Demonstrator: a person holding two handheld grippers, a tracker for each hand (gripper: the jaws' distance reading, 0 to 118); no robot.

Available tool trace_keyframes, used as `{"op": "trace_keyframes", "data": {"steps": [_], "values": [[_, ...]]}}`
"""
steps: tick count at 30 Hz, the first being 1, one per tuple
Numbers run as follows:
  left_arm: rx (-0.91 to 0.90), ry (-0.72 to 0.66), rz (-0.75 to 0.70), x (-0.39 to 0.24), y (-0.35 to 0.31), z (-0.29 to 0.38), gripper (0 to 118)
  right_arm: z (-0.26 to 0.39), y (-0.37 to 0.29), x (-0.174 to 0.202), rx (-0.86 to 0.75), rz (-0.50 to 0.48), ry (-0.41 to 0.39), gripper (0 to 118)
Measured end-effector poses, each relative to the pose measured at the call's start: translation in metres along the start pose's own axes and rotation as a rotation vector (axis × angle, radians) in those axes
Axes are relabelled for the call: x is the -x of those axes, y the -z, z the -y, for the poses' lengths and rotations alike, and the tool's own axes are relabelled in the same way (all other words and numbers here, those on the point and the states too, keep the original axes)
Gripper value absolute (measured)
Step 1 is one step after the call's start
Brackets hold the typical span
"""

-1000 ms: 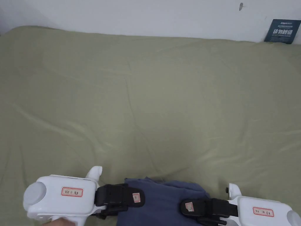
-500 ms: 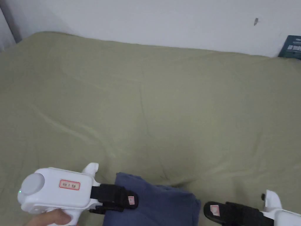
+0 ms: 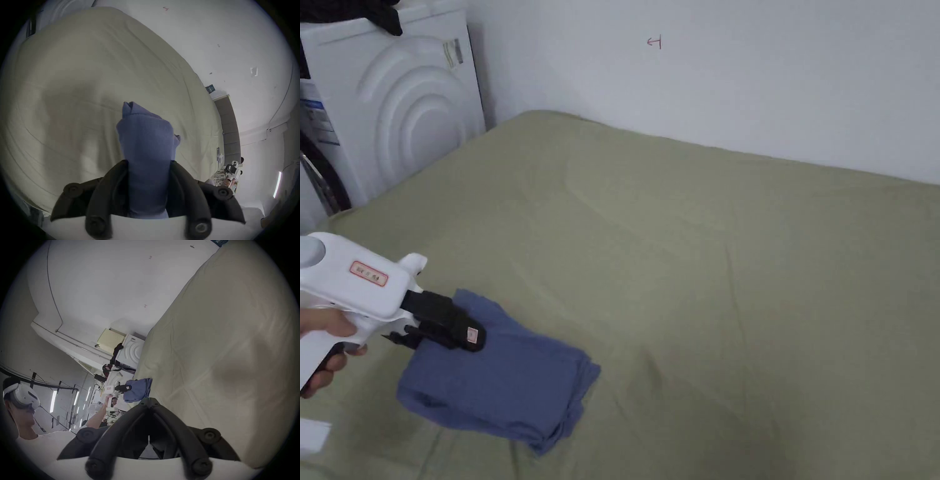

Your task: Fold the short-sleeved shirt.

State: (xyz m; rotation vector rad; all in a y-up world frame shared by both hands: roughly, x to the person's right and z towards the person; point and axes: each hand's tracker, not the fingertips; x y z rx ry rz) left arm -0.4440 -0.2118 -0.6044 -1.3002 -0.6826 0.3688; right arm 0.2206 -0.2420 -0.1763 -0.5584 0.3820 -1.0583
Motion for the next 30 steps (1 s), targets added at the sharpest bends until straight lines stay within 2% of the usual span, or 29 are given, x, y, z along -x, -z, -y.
{"op": "trace_keyframes", "data": {"steps": [7, 8, 9, 10, 11, 13, 19, 22, 23, 24, 25, 26, 28, 30], "values": [[0.069, 0.073, -0.043, -0.007, 0.007, -0.021, 30, -0.001, 0.017, 0.003, 0.028, 0.017, -0.006, 1], [0.071, 0.07, -0.048, -0.009, 0.006, -0.023, 51, 0.0, 0.018, 0.003, 0.033, 0.019, -0.009, 1], [0.076, 0.074, -0.055, -0.011, 0.005, -0.024, 83, 0.0, 0.018, 0.002, 0.035, 0.018, -0.008, 1], [0.062, 0.074, -0.105, -0.014, 0.003, -0.023, 111, 0.0, 0.016, 0.001, 0.035, 0.016, -0.005, 1], [0.049, 0.093, -0.142, -0.018, 0.0, -0.023, 118, 0.0, 0.016, 0.001, 0.035, 0.011, -0.002, 1], [-0.054, 0.127, -0.153, -0.021, -0.019, -0.02, 118, 0.0, 0.012, 0.002, 0.034, 0.006, -0.005, 1], [-0.165, 0.152, -0.194, -0.055, -0.049, 0.0, 118, -0.009, -0.013, 0.008, 0.014, -0.007, -0.044, 1], [-0.174, 0.096, -0.046, -0.095, -0.043, 0.023, 118, -0.017, -0.025, 0.023, -0.004, 0.003, -0.115, 1], [-0.2, 0.103, -0.032, -0.114, -0.038, 0.033, 110, -0.02, -0.029, 0.03, -0.014, 0.026, -0.156, 1], [-0.275, 0.159, -0.049, -0.138, -0.033, 0.048, 94, -0.022, -0.032, 0.041, -0.038, 0.074, -0.211, 1], [-0.319, 0.182, -0.043, -0.162, -0.027, 0.063, 62, -0.024, -0.034, 0.051, -0.058, 0.117, -0.259, 1], [-0.377, 0.216, -0.044, -0.189, -0.017, 0.077, 4, -0.024, -0.037, 0.066, -0.095, 0.183, -0.331, 1], [-0.477, 0.237, -0.028, -0.236, 0.001, 0.1, 0, -0.023, -0.043, 0.09, -0.169, 0.228, -0.423, 2], [-0.513, 0.252, 0.024, -0.287, 0.017, 0.129, 0, -0.014, -0.048, 0.121, -0.278, 0.365, -0.566, 2]]}}
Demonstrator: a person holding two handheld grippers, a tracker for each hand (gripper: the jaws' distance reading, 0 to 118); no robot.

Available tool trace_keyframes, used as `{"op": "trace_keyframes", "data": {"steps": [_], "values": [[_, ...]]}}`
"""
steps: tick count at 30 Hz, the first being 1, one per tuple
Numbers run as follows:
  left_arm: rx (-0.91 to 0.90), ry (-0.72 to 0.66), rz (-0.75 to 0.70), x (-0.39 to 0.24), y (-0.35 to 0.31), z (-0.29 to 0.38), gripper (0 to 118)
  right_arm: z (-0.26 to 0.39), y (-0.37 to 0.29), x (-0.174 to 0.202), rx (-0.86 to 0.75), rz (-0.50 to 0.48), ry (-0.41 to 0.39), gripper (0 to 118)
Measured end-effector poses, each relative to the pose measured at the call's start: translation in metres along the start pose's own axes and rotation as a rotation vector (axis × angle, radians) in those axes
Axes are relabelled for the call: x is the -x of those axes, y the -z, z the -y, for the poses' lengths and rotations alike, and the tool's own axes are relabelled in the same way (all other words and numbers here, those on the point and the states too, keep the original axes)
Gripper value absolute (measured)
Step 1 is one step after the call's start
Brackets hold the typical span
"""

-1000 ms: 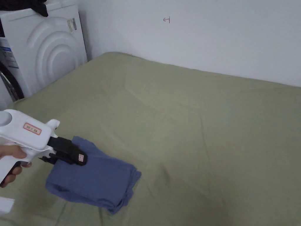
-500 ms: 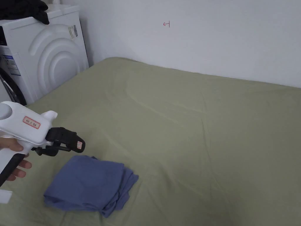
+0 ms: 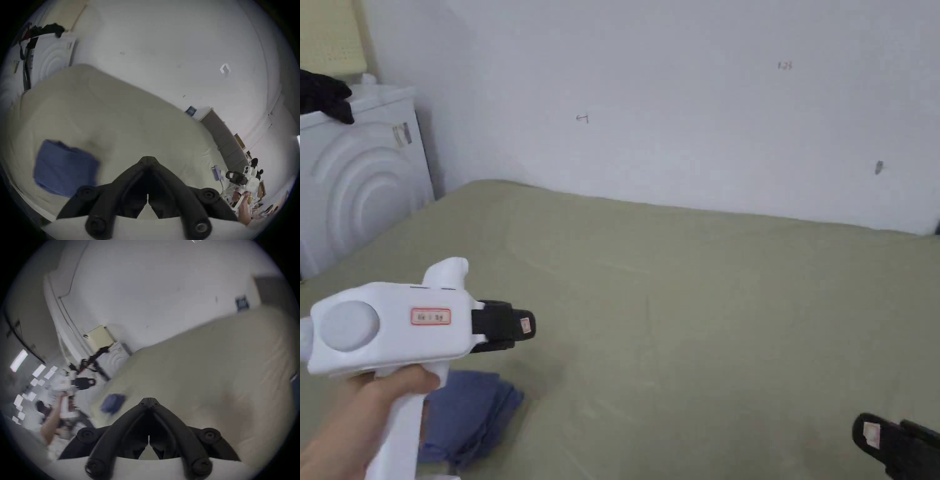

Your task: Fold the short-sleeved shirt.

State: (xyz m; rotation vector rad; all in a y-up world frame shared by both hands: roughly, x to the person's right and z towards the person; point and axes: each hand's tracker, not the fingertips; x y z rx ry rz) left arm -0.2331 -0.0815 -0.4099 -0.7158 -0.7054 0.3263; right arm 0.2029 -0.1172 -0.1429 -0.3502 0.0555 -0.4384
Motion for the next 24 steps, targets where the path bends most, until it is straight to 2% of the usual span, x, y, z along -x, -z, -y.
{"op": "trace_keyframes", "data": {"steps": [2, 4, 5, 8, 17, 19, 24], "values": [[-0.081, 0.084, -0.006, -0.048, 0.004, 0.015, 0, -0.008, -0.008, 0.024, -0.049, 0.125, -0.16, 2], [-0.201, 0.192, -0.132, -0.096, 0.011, 0.037, 0, -0.01, -0.012, 0.041, -0.128, 0.271, -0.318, 2], [-0.266, 0.251, -0.161, -0.119, 0.01, 0.046, 0, -0.01, -0.015, 0.052, -0.175, 0.367, -0.377, 2], [-0.414, 0.373, -0.308, -0.168, 0.015, 0.068, 0, -0.009, -0.018, 0.065, -0.288, 0.535, -0.502, 2], [-0.447, 0.5, -0.335, -0.198, 0.016, 0.081, 0, -0.015, -0.045, 0.058, -0.375, 0.478, -0.45, 2], [-0.438, 0.499, -0.329, -0.198, 0.016, 0.083, 0, -0.016, -0.044, 0.06, -0.385, 0.484, -0.465, 2], [-0.442, 0.49, -0.336, -0.196, 0.015, 0.084, 0, -0.02, -0.043, 0.063, -0.391, 0.462, -0.445, 2]]}}
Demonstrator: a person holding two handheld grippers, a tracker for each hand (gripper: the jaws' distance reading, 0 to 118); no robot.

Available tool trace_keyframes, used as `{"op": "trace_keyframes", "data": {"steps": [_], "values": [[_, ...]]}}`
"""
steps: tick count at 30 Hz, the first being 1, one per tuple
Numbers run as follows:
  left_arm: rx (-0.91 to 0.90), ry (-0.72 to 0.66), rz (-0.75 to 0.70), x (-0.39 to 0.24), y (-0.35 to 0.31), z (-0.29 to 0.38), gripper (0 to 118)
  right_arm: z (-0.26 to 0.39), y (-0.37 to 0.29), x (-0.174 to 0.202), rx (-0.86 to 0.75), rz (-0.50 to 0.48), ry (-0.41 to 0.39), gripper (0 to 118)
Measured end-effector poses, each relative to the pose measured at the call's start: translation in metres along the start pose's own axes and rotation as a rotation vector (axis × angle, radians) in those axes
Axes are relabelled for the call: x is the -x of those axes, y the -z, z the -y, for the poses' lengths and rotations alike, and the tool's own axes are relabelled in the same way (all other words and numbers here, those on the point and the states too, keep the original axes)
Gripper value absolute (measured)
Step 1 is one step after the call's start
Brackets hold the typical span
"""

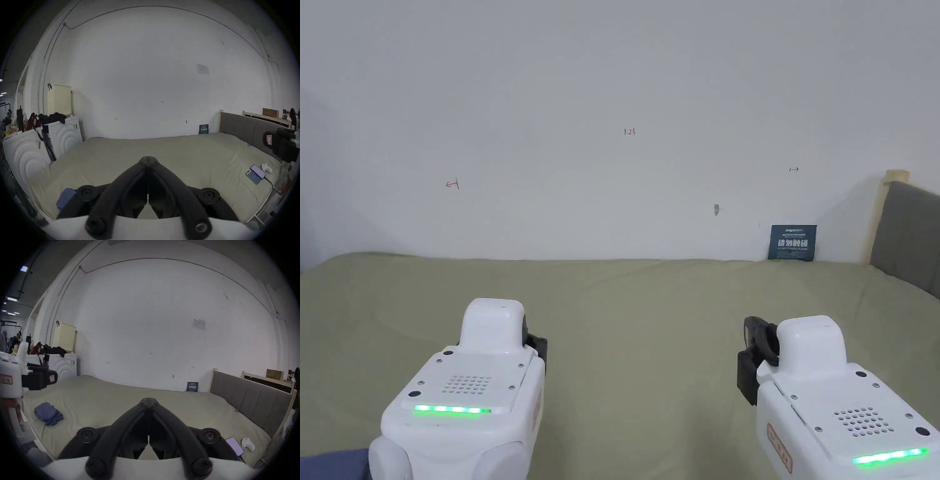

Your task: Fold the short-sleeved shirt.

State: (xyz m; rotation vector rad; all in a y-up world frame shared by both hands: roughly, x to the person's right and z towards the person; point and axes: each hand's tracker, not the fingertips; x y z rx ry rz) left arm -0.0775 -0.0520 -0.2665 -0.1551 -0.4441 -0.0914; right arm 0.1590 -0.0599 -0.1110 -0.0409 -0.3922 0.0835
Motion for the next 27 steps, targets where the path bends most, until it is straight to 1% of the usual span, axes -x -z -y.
{"op": "trace_keyframes", "data": {"steps": [6, 9, 10, 11, 12, 13, 14, 15, 16, 17, 18, 19, 20, 23, 25, 27], "values": [[-0.006, 0.006, -0.006, 0.003, 0.002, -0.003, 0, 0.0, 0.004, -0.002, 0.0, 0.011, 0.015, 2], [-0.002, 0.018, 0.001, 0.001, 0.003, -0.003, 0, -0.001, 0.004, -0.002, -0.005, 0.026, 0.009, 2], [0.0, 0.021, 0.007, 0.0, 0.004, -0.003, 0, -0.001, 0.005, -0.003, -0.004, 0.031, 0.006, 4], [0.003, 0.019, 0.014, 0.002, 0.005, -0.003, 0, -0.001, 0.005, -0.003, -0.005, 0.038, 0.002, 21], [0.005, 0.016, 0.015, 0.001, 0.006, -0.004, 7, -0.002, 0.004, -0.003, -0.005, 0.047, -0.003, 52], [0.007, 0.015, 0.008, 0.0, 0.006, -0.004, 28, -0.002, 0.004, -0.003, -0.001, 0.059, -0.009, 89], [0.01, 0.016, -0.007, 0.0, 0.007, -0.004, 84, -0.003, 0.005, -0.003, 0.004, 0.065, -0.012, 118], [0.015, 0.014, -0.018, 0.001, 0.008, -0.004, 118, -0.003, 0.007, -0.005, 0.01, 0.075, -0.012, 118], [0.036, 0.015, -0.021, 0.002, 0.012, -0.004, 117, 0.001, 0.005, -0.008, 0.016, 0.076, 0.002, 118], [0.076, 0.024, -0.019, 0.0, 0.012, 0.001, 118, 0.001, 0.006, -0.004, -0.024, 0.091, -0.031, 118], [0.025, 0.021, -0.02, 0.0, 0.015, 0.002, 118, 0.0, 0.007, -0.001, -0.012, 0.105, -0.034, 118], [0.025, 0.028, -0.031, 0.005, 0.015, 0.0, 118, 0.0, 0.009, 0.001, -0.006, 0.104, -0.035, 118], [0.013, 0.039, -0.047, 0.006, 0.016, 0.002, 118, -0.009, 0.003, -0.008, -0.007, 0.1, -0.033, 118], [0.013, 0.034, -0.048, 0.007, 0.005, -0.012, 118, -0.015, 0.001, -0.009, 0.005, 0.095, -0.007, 118], [0.046, -0.005, 0.04, 0.011, 0.002, -0.017, 118, -0.014, 0.002, -0.015, 0.005, 0.078, 0.019, 118], [0.049, -0.025, 0.02, 0.013, -0.003, -0.022, 118, -0.016, 0.002, -0.014, 0.014, 0.078, 0.028, 118]]}}
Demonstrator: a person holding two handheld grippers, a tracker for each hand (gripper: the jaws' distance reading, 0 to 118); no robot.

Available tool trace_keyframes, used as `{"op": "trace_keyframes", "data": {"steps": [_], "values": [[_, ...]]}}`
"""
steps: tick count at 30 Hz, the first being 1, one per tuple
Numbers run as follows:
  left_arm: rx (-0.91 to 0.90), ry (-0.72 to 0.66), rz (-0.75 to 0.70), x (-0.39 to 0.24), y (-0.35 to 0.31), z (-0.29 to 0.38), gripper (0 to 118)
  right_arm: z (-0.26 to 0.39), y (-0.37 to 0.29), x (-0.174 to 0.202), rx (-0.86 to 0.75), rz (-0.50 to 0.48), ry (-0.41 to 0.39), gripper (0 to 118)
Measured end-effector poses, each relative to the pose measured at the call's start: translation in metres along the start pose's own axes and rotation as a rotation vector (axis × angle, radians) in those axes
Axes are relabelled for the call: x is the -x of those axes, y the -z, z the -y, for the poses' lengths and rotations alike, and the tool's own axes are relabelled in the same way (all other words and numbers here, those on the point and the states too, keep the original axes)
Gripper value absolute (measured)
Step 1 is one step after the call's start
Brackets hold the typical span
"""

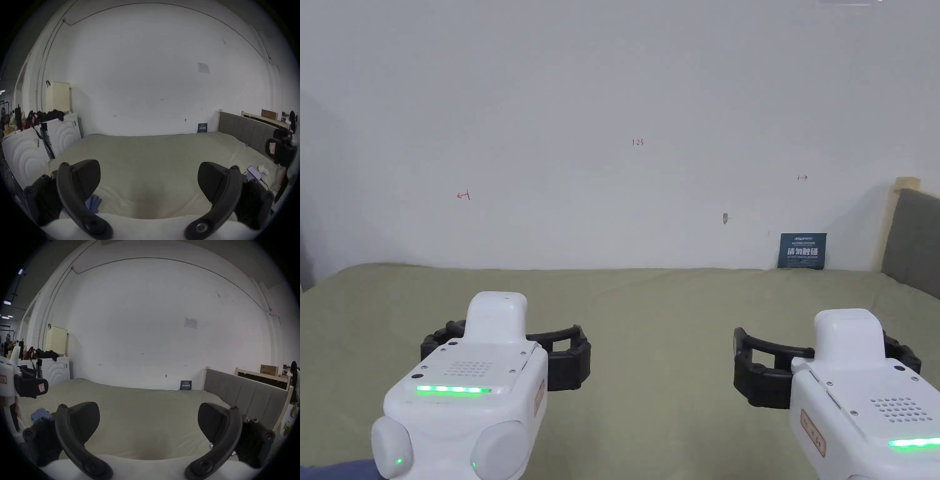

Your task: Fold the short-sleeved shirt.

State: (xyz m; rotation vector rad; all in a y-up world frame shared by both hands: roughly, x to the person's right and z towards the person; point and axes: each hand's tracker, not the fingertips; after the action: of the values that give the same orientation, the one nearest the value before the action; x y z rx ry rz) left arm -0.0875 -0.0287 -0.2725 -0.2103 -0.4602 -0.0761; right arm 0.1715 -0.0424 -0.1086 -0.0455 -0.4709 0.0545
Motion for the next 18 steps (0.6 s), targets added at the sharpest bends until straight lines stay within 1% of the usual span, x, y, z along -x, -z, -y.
{"op": "trace_keyframes", "data": {"steps": [2, 5, 7, 10, 12, 15, 18], "values": [[-0.008, -0.01, -0.032, -0.003, -0.008, -0.005, 118, 0.001, 0.001, -0.003, 0.002, -0.014, 0.014, 118], [-0.067, -0.004, 0.007, -0.003, -0.013, -0.01, 118, 0.001, 0.001, -0.003, 0.007, -0.013, 0.019, 118], [-0.085, -0.025, -0.029, -0.005, -0.012, -0.011, 118, 0.0, 0.0, -0.002, 0.008, -0.023, 0.017, 118], [0.019, -0.018, -0.046, -0.004, -0.005, -0.016, 118, -0.001, -0.003, 0.001, 0.005, -0.029, 0.009, 118], [0.01, 0.008, -0.044, -0.005, -0.005, -0.016, 118, -0.003, -0.004, 0.002, 0.005, -0.029, 0.008, 118], [-0.026, 0.1, -0.117, -0.014, -0.007, -0.013, 118, -0.004, -0.003, 0.001, 0.008, -0.033, 0.008, 118], [-0.002, 0.103, -0.131, -0.019, -0.008, -0.011, 118, -0.005, -0.002, 0.002, 0.006, -0.032, 0.002, 118]]}}
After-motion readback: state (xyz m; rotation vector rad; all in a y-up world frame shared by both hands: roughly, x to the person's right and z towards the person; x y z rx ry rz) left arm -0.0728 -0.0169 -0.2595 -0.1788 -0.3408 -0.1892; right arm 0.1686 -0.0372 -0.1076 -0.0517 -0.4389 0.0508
